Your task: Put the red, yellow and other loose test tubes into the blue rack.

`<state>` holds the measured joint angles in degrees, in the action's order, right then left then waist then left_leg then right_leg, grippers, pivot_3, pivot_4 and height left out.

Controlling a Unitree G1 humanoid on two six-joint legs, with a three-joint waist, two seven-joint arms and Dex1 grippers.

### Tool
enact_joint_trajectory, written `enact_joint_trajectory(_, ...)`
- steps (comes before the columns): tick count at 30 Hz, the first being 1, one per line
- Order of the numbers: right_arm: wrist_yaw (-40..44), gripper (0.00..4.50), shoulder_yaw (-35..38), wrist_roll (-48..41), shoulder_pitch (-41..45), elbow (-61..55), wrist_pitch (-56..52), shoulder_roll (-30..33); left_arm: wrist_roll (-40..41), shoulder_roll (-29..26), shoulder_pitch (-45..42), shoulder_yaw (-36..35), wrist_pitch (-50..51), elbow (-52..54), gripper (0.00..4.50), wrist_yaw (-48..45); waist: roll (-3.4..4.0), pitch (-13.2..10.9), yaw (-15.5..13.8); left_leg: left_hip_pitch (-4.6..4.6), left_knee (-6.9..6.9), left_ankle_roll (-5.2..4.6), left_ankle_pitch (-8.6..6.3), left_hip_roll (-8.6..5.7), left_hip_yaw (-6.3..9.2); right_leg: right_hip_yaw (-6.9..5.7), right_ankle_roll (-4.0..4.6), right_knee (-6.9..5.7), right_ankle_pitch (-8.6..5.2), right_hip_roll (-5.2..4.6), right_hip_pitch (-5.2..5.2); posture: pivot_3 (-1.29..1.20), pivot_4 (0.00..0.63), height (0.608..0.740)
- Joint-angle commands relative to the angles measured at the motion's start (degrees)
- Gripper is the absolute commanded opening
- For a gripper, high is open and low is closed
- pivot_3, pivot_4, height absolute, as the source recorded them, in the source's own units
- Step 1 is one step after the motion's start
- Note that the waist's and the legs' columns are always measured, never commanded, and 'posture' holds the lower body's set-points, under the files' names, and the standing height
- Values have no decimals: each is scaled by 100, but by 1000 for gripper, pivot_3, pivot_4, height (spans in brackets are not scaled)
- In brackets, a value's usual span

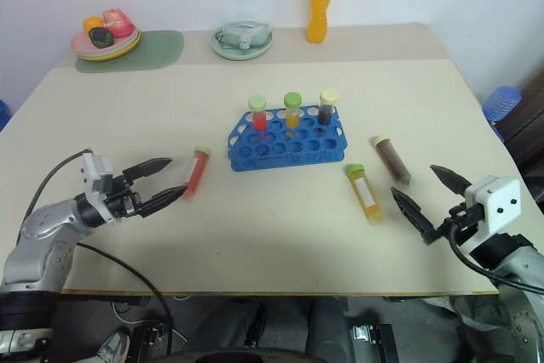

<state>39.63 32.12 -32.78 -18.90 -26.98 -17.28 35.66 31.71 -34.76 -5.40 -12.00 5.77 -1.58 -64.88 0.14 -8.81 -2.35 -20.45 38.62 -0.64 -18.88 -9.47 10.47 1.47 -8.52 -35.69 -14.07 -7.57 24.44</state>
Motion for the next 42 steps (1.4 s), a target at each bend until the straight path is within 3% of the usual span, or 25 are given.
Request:
enact_joint_trajectory(1,-113,4500,-72,-79,195,-332,-162,142,-34,-45,-103,121,-171,35,4171,-292,0,0,2,0,-1,0,0,0,0,0,0,0,0,0,0,0,150,740)
enact_joint_trajectory(9,-1198,4500,-545,-100,1519,-333,-1643,442,-548,261,-254,708,-642,-140,4171,-400,1,-1,-2,-1,-10,1,1,2,-1,-1,0,11,0,-2,2,0,150,740)
enact_joint_trajectory(12,-1459,4500,-830,-373,2203,-179,-3362,1235,-576,406,-311,909,-629,1,4171,-377,5,-3,4,-2,-25,0,2,2,-2,-2,0,25,1,-5,3,0,150,740)
enact_joint_trajectory(16,-1429,4500,-1187,-643,3322,577,-4819,1817,-608,448,-382,1028,-679,22,4171,-434,0,-5,6,-4,-33,0,2,12,-7,-4,2,40,2,-7,4,0,150,740)
enact_joint_trajectory(21,-1507,4500,-2051,-374,4983,1914,-5833,1816,-479,427,-531,1194,-481,194,4171,-586,1,-6,30,-5,-41,0,2,18,-21,-2,3,45,4,-8,10,0,150,740)
enact_joint_trajectory(26,-1362,4500,-2749,-72,5810,2679,-6048,1674,-460,365,-649,1298,-247,356,4171,-655,0,-6,5,-10,-43,-1,1,21,-25,-5,6,47,6,-8,17,0,150,740)
enact_joint_trajectory(42,-474,4500,-4344,1105,6874,4656,-5503,1393,-371,423,-267,1293,163,966,4171,-292,0,-6,31,-11,-42,-5,-1,20,-41,-5,7,44,8,-6,25,0,150,740)
